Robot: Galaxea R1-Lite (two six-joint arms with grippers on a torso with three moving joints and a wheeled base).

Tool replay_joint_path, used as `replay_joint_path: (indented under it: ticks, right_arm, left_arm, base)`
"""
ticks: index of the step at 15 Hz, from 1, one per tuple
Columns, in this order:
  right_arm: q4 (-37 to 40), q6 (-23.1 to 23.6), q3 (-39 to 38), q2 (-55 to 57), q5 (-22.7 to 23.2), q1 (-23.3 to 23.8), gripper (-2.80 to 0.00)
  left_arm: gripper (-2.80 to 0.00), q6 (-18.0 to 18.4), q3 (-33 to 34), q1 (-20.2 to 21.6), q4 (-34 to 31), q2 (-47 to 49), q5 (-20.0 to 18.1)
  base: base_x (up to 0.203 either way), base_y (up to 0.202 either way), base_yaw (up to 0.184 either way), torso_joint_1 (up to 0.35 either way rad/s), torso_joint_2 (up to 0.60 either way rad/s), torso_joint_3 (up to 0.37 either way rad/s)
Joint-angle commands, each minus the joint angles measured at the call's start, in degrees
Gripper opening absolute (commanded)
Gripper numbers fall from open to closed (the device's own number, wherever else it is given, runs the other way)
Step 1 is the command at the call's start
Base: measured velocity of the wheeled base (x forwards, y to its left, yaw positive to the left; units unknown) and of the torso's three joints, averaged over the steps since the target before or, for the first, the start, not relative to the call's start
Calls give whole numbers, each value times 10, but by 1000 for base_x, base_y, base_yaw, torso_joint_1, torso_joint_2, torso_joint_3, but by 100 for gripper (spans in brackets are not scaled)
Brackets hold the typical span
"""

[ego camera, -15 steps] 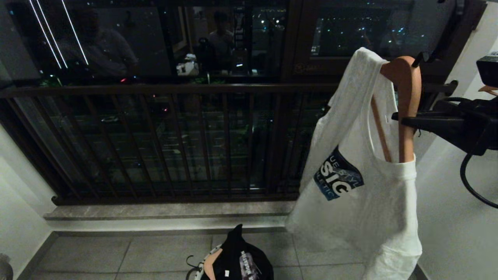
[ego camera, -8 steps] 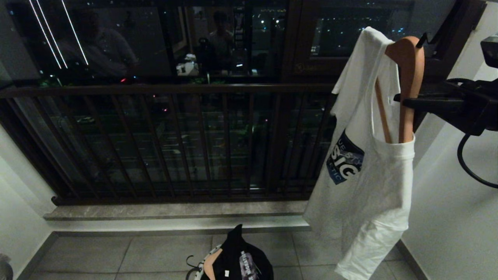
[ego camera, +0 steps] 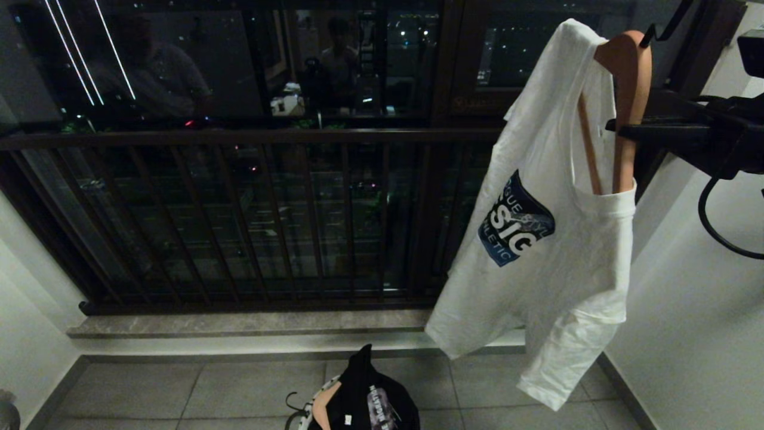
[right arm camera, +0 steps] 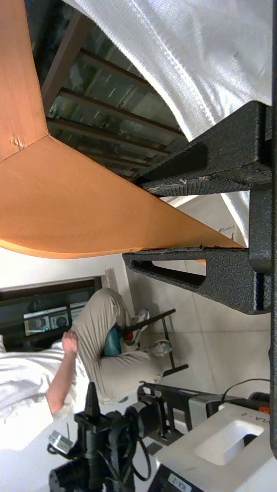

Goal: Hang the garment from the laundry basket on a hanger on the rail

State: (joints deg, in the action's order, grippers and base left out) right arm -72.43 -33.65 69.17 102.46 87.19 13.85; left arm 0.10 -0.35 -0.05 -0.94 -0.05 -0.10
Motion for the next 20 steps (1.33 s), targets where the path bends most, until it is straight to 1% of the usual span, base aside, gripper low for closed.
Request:
replay_joint_path:
  ticks: [1,10,18,20]
  right_arm:
    - [1,-2,17,11,5,1,-280]
    - [18,-2,106,83,5,2,-280]
    - [82,-2,199,134,5,1,-280]
    - [92,-2,211,141,5,0,-280]
  left_arm:
    - [-280,0,0,0,0,0,1]
    - [-280,1,0,0,1,0,0]
    - [-280,0,0,0,0,0,1]
    - [-280,0,0,0,0,0,1]
  base:
    - [0,0,0,0,0,0]
    - [0,0,0,0,0,0]
    - [0,0,0,0,0,0]
    - [0,0,0,0,0,0]
